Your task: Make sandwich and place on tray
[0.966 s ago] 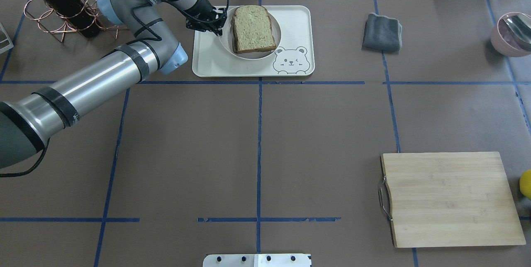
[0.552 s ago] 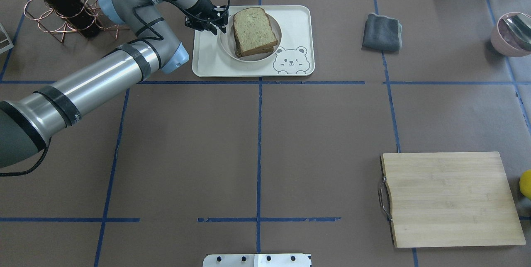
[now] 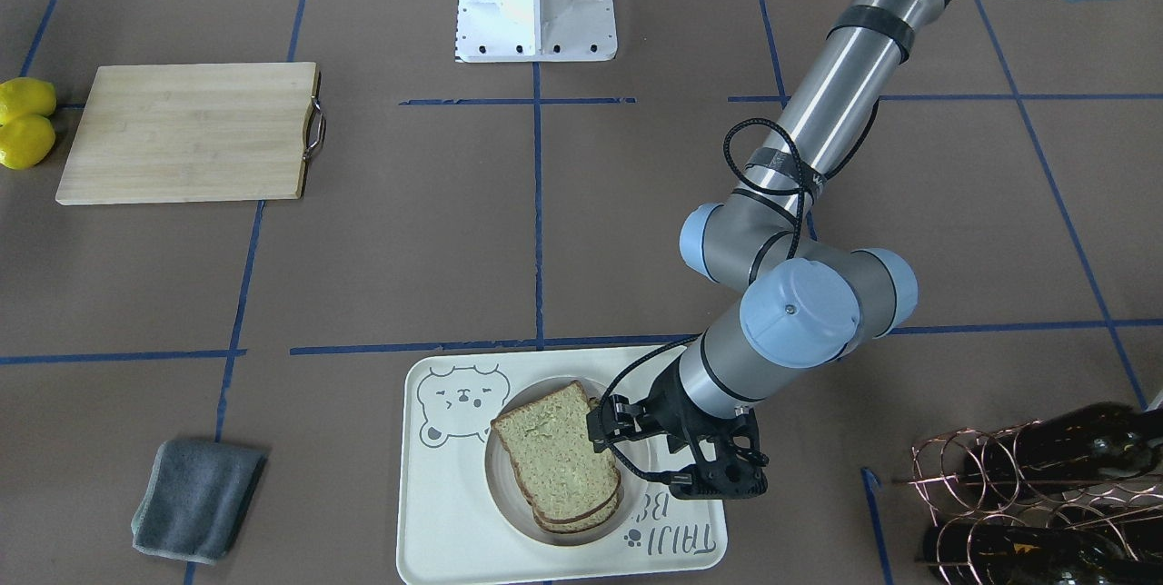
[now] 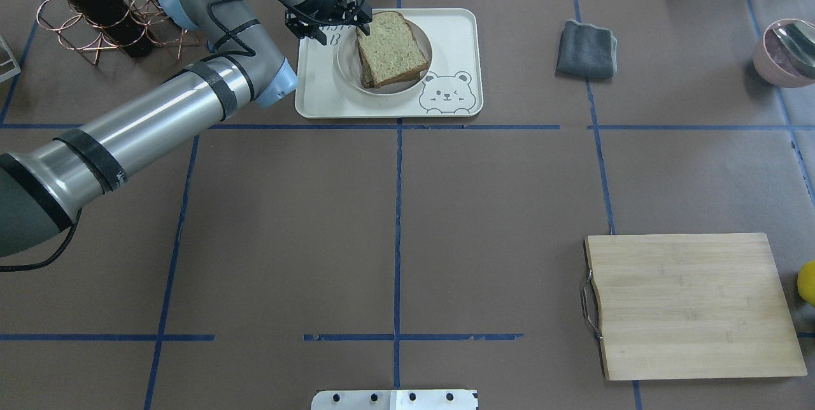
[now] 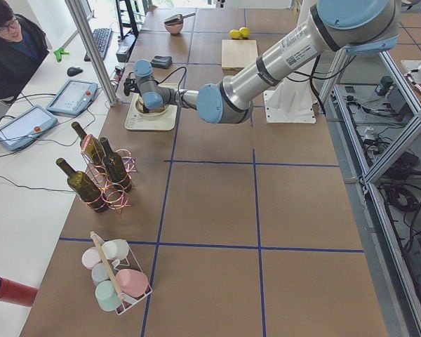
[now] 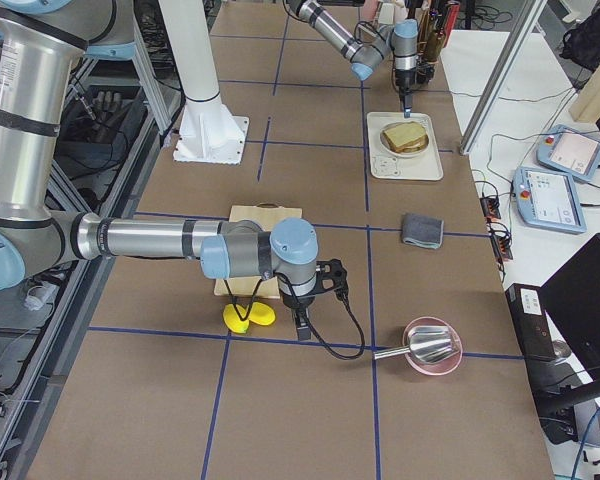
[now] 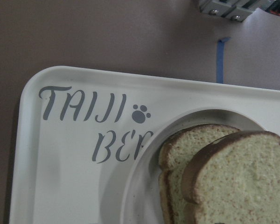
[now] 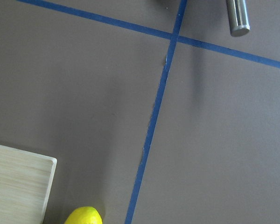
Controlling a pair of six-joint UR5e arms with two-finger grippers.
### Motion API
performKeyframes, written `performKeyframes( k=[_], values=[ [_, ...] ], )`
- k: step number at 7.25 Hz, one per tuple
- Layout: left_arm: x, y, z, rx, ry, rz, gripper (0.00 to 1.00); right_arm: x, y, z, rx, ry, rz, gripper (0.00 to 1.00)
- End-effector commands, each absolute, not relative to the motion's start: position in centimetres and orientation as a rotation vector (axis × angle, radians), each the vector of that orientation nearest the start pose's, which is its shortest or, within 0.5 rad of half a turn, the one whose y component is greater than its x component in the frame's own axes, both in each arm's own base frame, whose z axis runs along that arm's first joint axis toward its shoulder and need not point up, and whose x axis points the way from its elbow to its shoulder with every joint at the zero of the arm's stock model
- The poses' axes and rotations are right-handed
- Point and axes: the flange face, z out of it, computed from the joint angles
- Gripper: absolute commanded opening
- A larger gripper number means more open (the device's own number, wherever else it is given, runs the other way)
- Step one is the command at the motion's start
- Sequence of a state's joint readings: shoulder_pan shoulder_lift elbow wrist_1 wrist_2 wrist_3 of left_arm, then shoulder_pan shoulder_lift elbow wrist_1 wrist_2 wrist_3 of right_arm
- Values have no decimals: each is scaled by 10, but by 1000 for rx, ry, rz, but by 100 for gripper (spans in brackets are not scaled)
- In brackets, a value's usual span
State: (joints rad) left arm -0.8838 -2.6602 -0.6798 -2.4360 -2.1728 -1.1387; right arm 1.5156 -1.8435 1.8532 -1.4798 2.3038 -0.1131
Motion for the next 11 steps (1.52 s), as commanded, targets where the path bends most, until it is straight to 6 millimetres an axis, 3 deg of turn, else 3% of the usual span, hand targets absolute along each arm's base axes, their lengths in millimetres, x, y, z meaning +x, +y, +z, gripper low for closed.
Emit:
performKeyframes(
  k=[1,3,5,7,8,9,11],
  values=[
    [469,-704,213,230,1135,-32,100,46,-389,632,104,-726,-161,100],
    [398,-652,227,247,1099,37,100,46,-389,639,98,-726,-165,100],
    [303,-607,244,291,1003,163,100,46,-388,640,98,-724,-169,100],
    [192,-589,263,342,868,237,100,46,-388,643,94,-726,-169,100],
    [145,-587,295,348,806,277,100,46,-389,643,94,-726,-169,100],
    [103,-581,353,355,744,371,100,46,-388,647,88,-725,-165,100],
    [28,-562,438,338,675,444,100,45,-395,651,81,-731,-162,100]
  ],
)
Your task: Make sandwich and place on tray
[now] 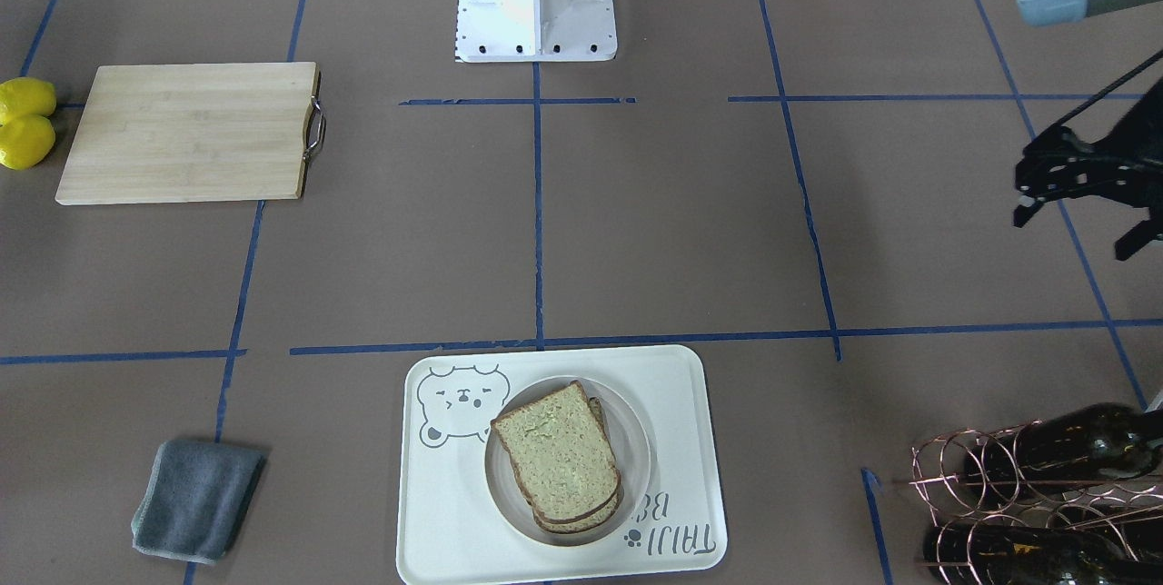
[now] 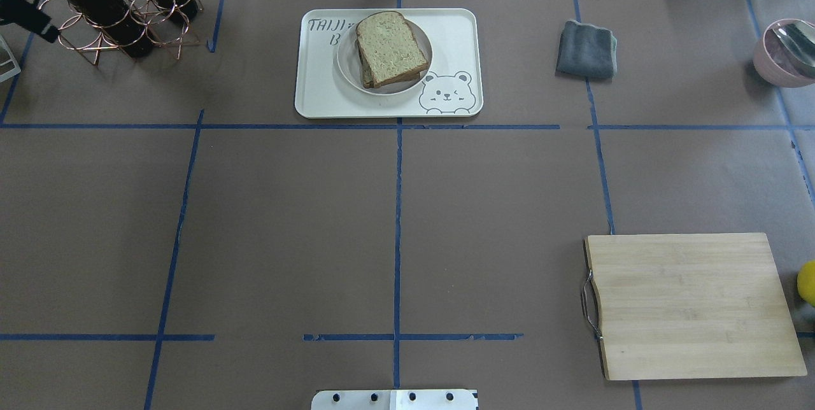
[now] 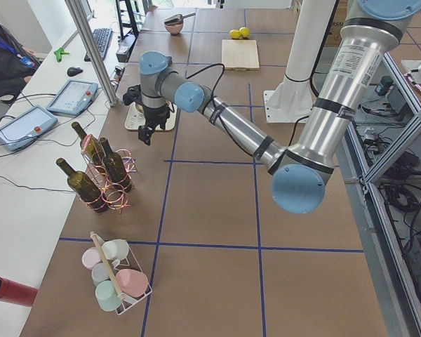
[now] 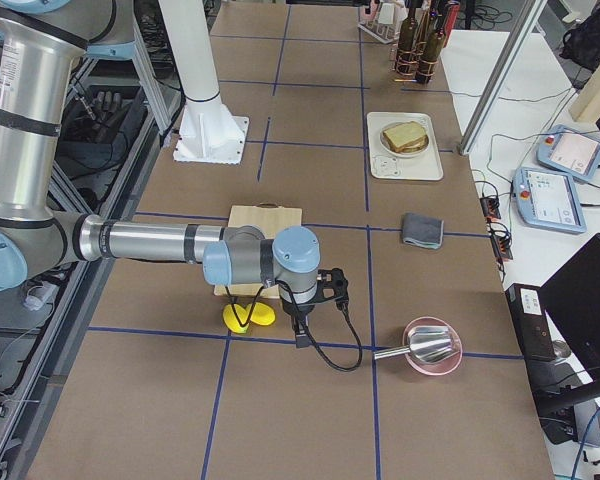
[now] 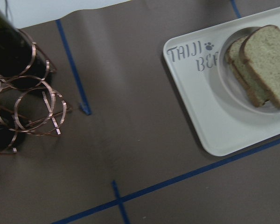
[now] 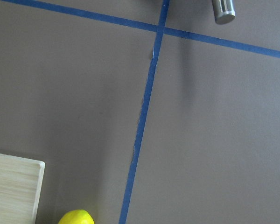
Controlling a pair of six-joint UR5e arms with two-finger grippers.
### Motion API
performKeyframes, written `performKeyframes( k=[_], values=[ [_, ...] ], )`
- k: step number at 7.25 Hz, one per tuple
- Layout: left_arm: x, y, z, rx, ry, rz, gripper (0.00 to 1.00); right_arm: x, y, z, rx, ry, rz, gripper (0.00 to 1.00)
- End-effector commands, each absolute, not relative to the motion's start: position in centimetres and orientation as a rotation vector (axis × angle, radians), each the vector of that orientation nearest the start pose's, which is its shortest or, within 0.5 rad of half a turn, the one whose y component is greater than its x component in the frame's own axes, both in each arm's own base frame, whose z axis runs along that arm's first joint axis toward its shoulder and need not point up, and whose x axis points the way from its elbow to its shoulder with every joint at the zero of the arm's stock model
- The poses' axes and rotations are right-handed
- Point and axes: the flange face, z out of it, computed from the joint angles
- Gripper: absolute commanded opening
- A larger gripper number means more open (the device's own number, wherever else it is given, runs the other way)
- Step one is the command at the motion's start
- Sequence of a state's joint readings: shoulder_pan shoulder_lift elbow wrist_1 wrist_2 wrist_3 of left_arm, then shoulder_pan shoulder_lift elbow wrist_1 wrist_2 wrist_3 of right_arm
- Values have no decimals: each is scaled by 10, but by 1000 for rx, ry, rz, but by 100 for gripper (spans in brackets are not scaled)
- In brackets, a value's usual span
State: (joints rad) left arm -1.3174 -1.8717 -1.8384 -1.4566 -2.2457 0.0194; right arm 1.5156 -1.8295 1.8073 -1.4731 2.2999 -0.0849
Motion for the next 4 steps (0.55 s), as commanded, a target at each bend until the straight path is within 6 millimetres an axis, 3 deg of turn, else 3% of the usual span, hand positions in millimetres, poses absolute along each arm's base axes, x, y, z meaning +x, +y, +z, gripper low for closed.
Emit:
performKeyframes(
  k=[1,2,4],
  values=[
    [7,-537,488,262,672,392,100,45,-396,648,87,-728,-164,100],
    [-3,-507,537,178,675,354,100,45,-400,645,96,-728,-166,100],
    [-38,-490,560,152,692,269,100,45,-403,642,99,-731,-161,100]
  ],
)
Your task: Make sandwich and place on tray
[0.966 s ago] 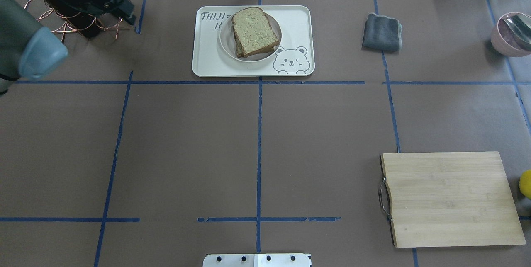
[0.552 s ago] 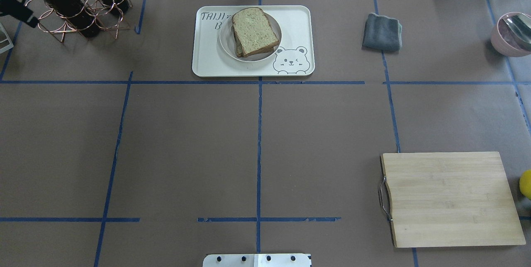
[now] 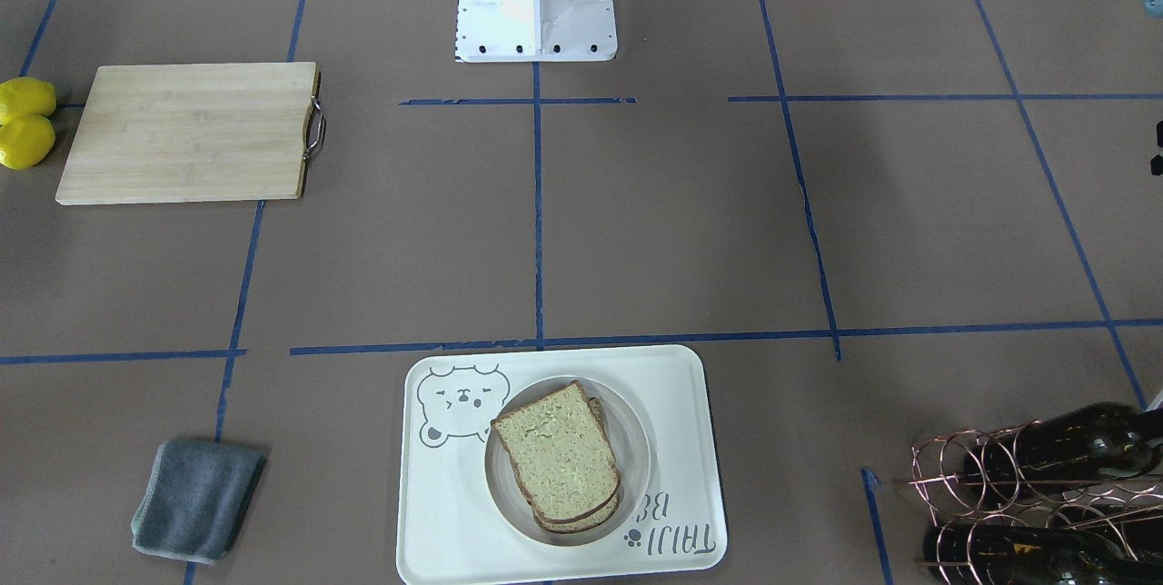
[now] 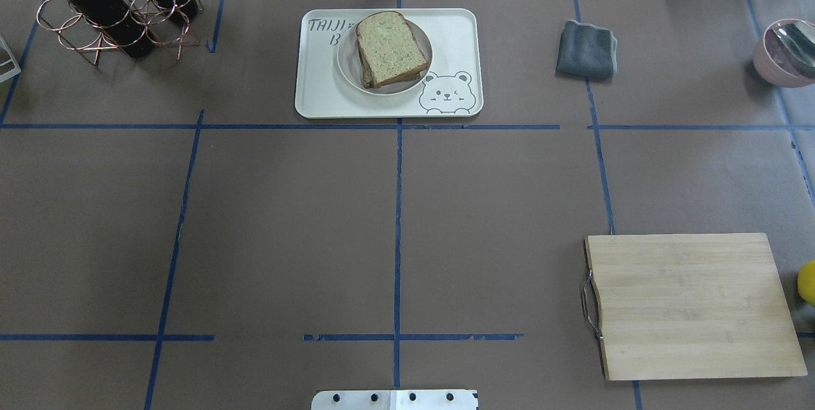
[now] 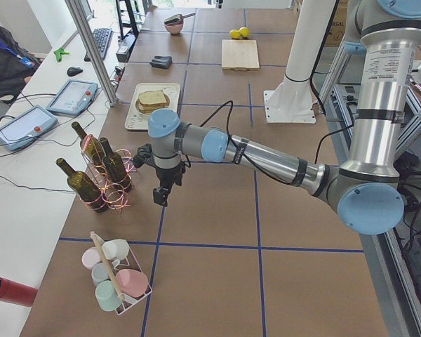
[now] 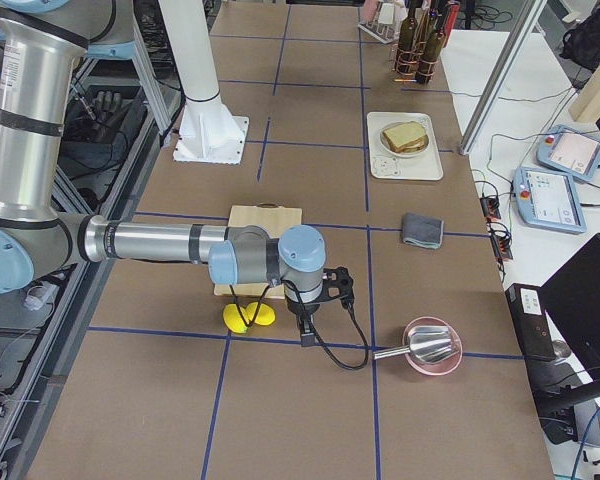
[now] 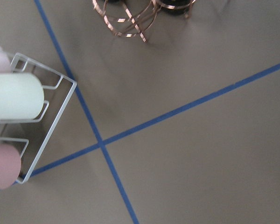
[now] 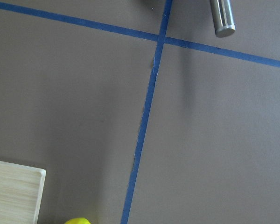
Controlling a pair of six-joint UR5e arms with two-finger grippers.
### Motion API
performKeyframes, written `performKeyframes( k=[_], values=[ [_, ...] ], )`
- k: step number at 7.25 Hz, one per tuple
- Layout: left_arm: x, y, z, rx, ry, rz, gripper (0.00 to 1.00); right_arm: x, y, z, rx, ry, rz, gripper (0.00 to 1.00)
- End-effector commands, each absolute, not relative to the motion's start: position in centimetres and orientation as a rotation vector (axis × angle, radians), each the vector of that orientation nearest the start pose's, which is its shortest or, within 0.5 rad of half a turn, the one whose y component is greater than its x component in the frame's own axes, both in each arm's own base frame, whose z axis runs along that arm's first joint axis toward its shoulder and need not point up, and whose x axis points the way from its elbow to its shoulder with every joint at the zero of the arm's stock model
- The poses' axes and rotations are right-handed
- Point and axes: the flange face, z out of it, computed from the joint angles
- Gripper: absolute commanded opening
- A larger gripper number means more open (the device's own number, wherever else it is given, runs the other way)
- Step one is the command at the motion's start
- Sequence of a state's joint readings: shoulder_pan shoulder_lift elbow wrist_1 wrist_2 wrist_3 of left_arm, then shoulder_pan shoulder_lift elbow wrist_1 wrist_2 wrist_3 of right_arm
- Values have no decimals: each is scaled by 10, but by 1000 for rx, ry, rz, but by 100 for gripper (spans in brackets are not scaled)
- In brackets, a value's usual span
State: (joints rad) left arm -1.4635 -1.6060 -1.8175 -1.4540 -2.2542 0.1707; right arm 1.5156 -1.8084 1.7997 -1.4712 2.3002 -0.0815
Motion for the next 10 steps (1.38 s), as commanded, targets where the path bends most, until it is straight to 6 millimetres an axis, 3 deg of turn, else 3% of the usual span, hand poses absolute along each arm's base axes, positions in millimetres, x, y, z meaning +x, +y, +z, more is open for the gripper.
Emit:
performKeyframes(
  k=[1,4,5,7,8,10],
  values=[
    [-35,-464,582,113,778,251,100,44,-411,633,115,-732,-164,100],
    [-37,-422,615,44,801,219,100,44,-413,633,109,-734,-162,100],
    [-54,-413,619,67,799,185,100,44,-412,633,109,-735,-162,100],
    [-80,-399,634,107,793,181,100,44,-413,631,117,-735,-165,100],
    [-86,-392,637,111,793,178,100,44,-413,632,117,-737,-165,100],
    [-88,-398,655,74,780,159,100,44,-412,633,119,-735,-167,100]
  ],
)
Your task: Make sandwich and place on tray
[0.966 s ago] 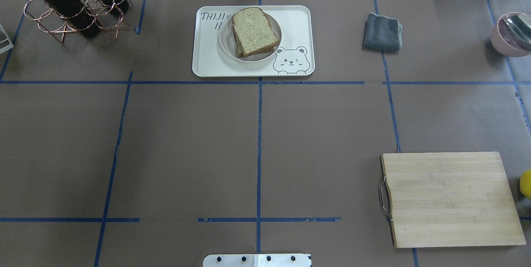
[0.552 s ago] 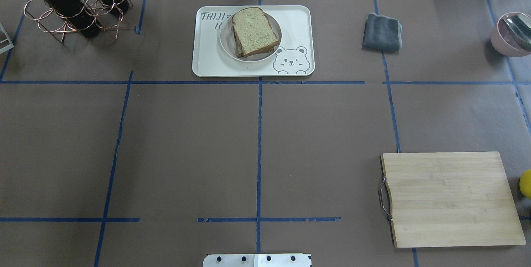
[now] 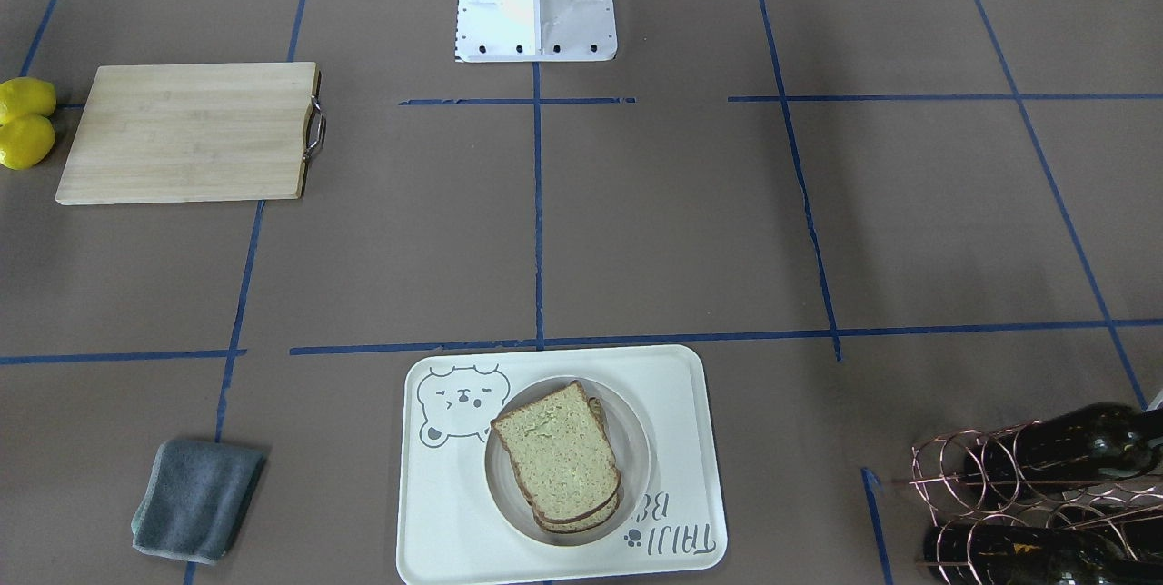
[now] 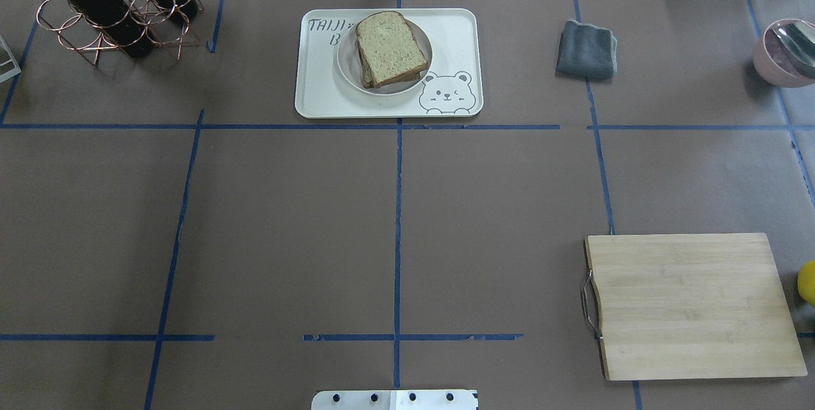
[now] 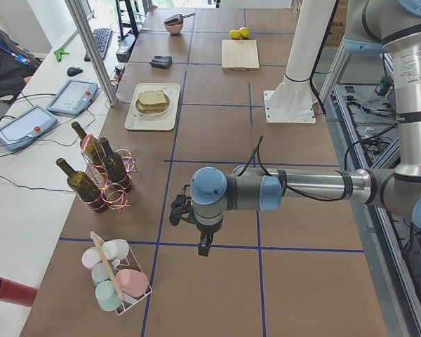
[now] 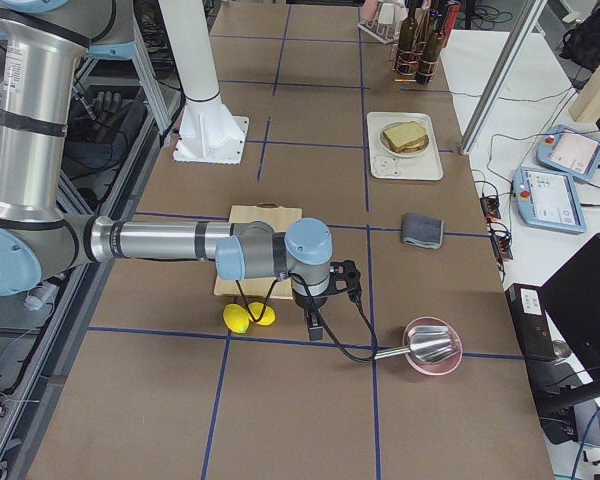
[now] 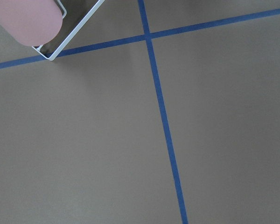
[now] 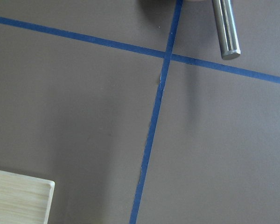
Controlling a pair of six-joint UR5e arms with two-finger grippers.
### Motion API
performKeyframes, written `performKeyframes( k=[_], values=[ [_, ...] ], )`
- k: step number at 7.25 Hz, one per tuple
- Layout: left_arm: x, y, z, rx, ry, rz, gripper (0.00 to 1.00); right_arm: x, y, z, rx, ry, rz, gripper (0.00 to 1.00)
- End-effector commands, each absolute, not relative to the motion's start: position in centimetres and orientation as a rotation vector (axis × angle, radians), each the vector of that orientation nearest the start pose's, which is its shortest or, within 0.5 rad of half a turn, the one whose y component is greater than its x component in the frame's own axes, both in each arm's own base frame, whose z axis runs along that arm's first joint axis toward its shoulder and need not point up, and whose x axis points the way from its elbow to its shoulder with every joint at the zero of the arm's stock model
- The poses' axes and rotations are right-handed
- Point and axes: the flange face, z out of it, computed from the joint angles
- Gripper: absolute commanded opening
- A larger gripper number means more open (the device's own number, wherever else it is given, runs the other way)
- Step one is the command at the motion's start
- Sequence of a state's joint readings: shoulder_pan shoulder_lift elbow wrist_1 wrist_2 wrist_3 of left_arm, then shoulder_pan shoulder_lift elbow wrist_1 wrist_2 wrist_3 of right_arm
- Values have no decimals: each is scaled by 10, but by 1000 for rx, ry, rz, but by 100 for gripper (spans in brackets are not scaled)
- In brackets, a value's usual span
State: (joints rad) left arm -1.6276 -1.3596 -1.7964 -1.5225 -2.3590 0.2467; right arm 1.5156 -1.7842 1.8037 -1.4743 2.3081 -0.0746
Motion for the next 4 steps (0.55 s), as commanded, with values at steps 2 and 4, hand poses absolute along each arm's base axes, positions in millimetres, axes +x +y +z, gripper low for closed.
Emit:
performKeyframes(
  k=[2,4],
  values=[
    [-88,-398,649,87,778,165,100,44,-412,635,116,-733,-174,100],
    [-88,-394,653,76,779,161,100,44,-409,637,111,-735,-173,100]
  ],
)
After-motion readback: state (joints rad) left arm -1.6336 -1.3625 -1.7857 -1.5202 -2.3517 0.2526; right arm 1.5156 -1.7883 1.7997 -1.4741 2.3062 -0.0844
